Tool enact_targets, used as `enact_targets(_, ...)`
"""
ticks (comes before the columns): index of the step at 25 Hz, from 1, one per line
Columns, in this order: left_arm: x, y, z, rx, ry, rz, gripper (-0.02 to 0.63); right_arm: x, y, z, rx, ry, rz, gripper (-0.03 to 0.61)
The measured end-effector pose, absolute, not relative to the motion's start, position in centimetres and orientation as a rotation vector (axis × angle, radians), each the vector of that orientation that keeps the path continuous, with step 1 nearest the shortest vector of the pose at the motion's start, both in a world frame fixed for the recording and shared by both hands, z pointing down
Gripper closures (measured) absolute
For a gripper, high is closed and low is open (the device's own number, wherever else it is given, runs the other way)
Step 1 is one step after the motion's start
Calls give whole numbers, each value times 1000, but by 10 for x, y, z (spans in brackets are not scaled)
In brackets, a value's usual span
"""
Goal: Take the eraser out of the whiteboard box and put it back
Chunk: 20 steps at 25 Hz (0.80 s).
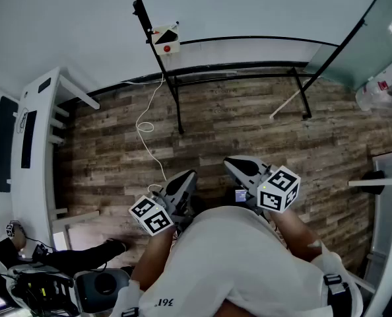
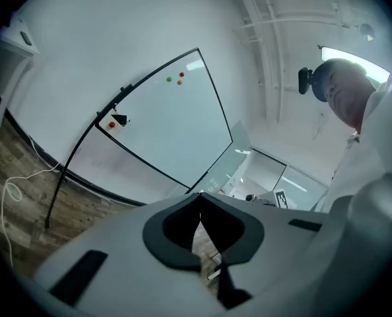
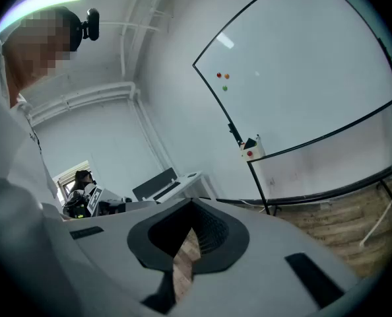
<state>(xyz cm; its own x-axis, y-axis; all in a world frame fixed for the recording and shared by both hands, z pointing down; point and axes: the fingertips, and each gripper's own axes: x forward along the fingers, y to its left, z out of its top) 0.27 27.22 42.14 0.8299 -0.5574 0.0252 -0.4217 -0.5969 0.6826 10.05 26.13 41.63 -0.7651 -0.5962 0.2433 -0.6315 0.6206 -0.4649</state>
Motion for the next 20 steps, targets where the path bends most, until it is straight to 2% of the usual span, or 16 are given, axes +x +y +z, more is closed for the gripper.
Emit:
enact_targets(10, 10, 273, 422, 2291, -703, -241, 606, 106, 263, 416, 1058, -2758, 842, 555)
enact_targets(20, 13, 263, 421, 2292, -785, -251, 607, 147, 257, 414, 1160, -2806, 949, 554)
